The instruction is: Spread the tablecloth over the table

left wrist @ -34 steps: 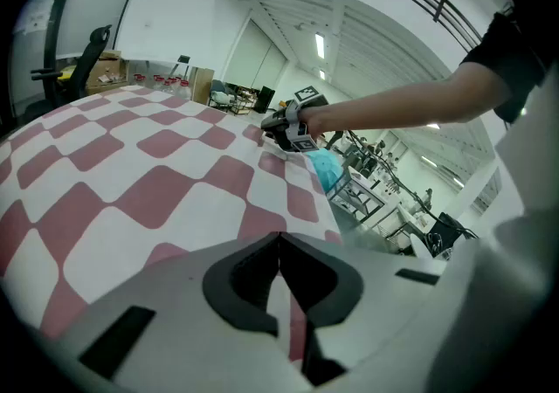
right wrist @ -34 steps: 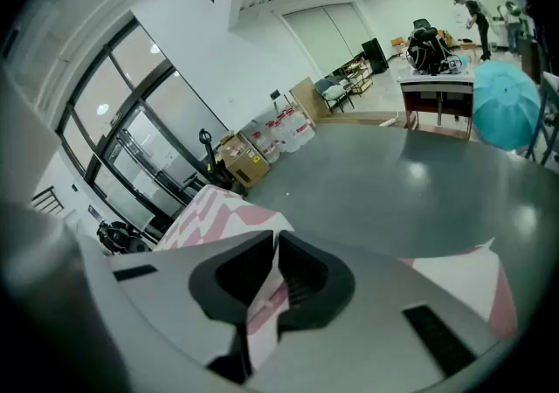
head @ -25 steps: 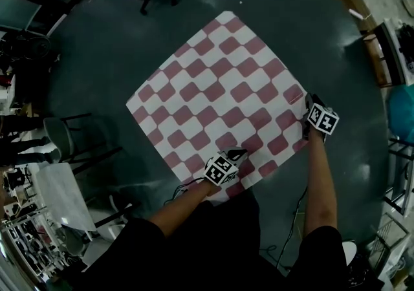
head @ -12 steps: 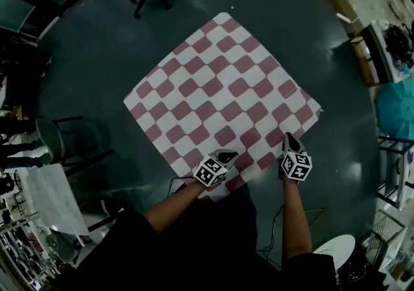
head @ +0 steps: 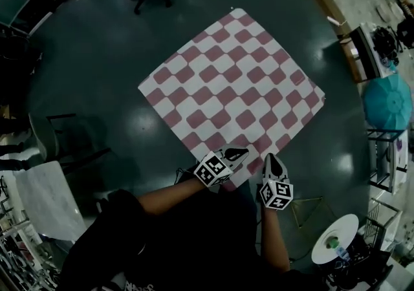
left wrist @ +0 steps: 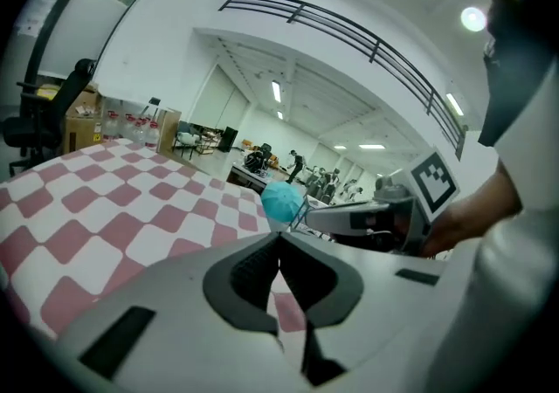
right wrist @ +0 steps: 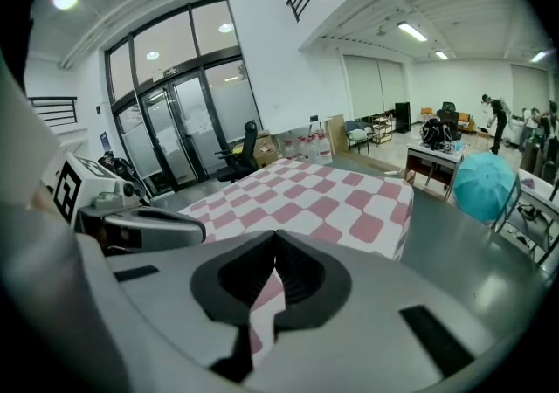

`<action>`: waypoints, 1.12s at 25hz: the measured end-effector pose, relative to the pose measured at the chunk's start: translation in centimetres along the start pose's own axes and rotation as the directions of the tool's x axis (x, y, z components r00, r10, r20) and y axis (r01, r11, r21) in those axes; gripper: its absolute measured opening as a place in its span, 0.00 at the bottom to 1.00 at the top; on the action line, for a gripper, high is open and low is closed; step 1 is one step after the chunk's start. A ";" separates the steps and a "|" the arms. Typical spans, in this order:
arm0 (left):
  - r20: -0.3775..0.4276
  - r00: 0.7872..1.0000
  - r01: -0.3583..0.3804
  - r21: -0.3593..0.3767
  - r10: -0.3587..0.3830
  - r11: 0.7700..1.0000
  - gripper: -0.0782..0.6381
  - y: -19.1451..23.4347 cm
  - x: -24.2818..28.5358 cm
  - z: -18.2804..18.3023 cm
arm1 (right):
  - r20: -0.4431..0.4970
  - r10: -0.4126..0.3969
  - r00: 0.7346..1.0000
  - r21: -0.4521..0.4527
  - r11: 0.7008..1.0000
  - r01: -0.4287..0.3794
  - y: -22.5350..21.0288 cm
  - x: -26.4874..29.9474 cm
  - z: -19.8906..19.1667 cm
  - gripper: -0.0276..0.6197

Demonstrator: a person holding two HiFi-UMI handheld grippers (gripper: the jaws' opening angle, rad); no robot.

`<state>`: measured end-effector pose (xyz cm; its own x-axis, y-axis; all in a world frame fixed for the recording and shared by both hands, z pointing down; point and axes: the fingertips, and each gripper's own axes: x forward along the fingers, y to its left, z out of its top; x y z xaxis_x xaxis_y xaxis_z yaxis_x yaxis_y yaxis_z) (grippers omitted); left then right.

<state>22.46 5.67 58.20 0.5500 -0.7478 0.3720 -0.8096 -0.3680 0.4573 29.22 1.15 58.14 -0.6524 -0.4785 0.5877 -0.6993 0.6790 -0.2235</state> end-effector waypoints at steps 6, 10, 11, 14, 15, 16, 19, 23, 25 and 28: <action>0.104 0.994 -0.051 0.076 0.043 0.996 0.13 -1.2 -8.3 1.0 | 0.065 -0.055 0.996 -0.101 0.993 0.061 7.5 -4.6 1.0 0.07; 0.197 0.977 -0.111 0.168 0.077 0.980 0.13 -2.9 -11.5 4.3 | 0.139 -0.024 0.990 -0.135 0.990 0.043 9.9 -7.3 2.3 0.07; 0.218 0.972 -0.133 0.183 0.092 0.974 0.13 -3.3 -12.2 5.0 | 0.162 -0.024 0.987 -0.147 0.988 0.048 10.4 -8.1 2.9 0.07; 0.280 0.952 -0.179 0.176 0.125 0.968 0.13 -4.7 -14.0 6.8 | 0.223 -0.012 0.975 -0.151 0.987 0.047 11.6 -10.8 4.4 0.07; 0.300 0.945 -0.188 0.164 0.132 0.968 0.13 -5.3 -14.3 7.3 | 0.232 0.002 0.973 -0.141 0.990 0.031 12.0 -11.6 4.6 0.07; 0.317 0.939 -0.193 0.158 0.135 0.968 0.13 -6.1 -14.5 7.8 | 0.240 0.015 0.971 -0.124 0.992 0.015 12.3 -12.3 4.8 0.07; 0.339 0.934 -0.188 0.200 0.112 0.962 0.13 -9.2 -14.0 8.4 | 0.294 -0.003 0.956 -0.109 0.993 0.037 12.7 -14.5 5.4 0.07; 0.349 0.935 -0.164 0.282 0.058 0.945 0.13 -14.0 -13.3 8.8 | 0.358 -0.019 0.934 -0.174 0.981 0.087 13.5 -17.1 5.4 0.07; 0.352 0.934 -0.181 0.330 0.056 0.926 0.13 -15.8 -13.3 8.6 | 0.370 -0.024 0.929 -0.179 0.979 0.096 13.5 -17.9 4.6 0.07; 0.349 0.934 -0.210 0.377 0.072 0.902 0.13 -17.8 -14.0 8.3 | 0.399 -0.050 0.915 -0.149 0.982 0.118 13.5 -19.8 4.0 0.07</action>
<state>27.48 18.10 38.19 0.3840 -0.9180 0.0991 -0.9233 -0.3830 0.0295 31.54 17.58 40.42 -0.6791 -0.6942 0.2388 -0.7203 0.6929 -0.0342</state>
